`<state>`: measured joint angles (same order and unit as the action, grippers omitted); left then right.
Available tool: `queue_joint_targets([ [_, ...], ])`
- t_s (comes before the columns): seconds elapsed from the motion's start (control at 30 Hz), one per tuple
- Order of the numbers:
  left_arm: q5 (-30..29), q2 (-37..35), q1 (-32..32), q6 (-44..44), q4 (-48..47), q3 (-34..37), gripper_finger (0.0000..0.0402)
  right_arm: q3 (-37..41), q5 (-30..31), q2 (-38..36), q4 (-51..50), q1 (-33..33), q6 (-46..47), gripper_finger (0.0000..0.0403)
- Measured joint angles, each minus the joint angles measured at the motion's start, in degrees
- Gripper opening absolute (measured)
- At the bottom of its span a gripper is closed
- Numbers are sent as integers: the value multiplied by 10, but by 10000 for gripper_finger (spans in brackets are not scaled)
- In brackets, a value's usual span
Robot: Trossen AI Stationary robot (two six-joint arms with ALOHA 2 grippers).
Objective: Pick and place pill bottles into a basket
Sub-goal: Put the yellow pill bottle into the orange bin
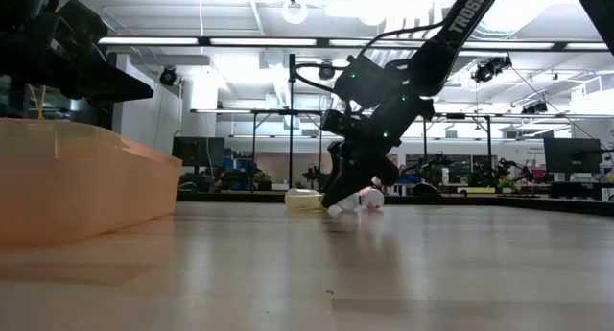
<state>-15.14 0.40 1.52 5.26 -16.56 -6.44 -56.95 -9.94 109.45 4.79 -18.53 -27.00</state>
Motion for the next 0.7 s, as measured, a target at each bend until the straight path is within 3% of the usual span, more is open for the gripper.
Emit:
queue_joint_targets([
  [0.27, 0, 0, 0, 0, 0, 0, 108, 0, 13, -69, 10, 64, 9, 100],
  [0.47, 0, 0, 0, 0, 1, 0, 108, -1, 131, -94, 82, 166, -103, 102],
  [0.63, -2, 0, 0, 11, 1, 0, 108, -44, 255, -89, 75, 235, -228, 99],
  [0.7, -3, 0, 0, 11, 1, 0, 108, -64, 272, -89, 70, 248, -269, 99],
])
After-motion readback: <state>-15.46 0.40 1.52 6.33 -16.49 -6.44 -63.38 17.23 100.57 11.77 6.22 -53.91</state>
